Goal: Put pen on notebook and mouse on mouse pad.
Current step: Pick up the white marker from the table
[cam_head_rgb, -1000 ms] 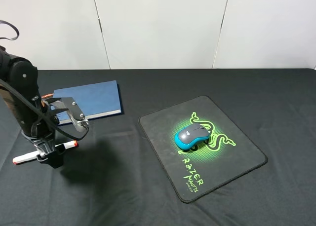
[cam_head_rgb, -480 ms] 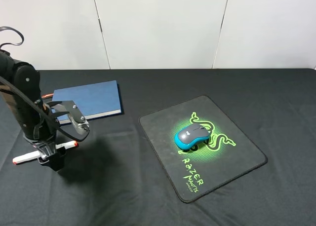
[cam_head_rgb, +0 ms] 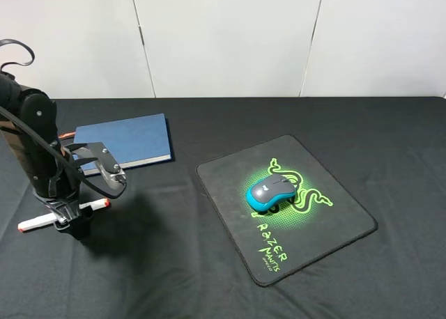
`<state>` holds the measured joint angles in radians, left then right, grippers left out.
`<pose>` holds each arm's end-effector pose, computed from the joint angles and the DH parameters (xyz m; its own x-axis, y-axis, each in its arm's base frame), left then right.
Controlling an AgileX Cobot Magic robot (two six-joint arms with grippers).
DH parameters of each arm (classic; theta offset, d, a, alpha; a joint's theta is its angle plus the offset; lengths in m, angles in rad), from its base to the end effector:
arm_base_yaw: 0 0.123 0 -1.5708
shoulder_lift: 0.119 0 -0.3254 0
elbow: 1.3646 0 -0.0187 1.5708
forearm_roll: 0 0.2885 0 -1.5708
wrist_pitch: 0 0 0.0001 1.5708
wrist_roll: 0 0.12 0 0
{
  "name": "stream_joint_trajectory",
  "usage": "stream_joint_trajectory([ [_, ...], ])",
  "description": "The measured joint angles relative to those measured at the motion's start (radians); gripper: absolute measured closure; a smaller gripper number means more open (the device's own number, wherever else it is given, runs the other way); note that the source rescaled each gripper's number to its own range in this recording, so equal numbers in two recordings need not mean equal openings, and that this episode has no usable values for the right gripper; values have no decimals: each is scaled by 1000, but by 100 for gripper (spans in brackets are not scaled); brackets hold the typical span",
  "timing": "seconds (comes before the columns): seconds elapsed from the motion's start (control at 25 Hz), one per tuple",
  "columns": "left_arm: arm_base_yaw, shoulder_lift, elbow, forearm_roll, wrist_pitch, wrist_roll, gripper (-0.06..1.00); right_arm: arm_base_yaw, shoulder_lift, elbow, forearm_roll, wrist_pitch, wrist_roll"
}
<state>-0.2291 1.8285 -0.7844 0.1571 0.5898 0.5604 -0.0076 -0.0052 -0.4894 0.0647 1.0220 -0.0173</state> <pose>0.2991 -0.0590 0.0810 -0.6073 0.7938 0.0325 0.7930 0.6032 0.0860 0.0159 0.0065 0.2831 -0.4259 0.0197 -0.9046 -0.0353 0.9986 0.0384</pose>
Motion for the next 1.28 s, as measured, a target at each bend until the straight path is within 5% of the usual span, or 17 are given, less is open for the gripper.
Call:
stream_joint_trajectory([
  [0.6,0,0,0,4,-3,0,92,0,0,0,0,0,0],
  [1.28,0,-93,1,4,55,-1,94,0,0,0,0,0,0],
])
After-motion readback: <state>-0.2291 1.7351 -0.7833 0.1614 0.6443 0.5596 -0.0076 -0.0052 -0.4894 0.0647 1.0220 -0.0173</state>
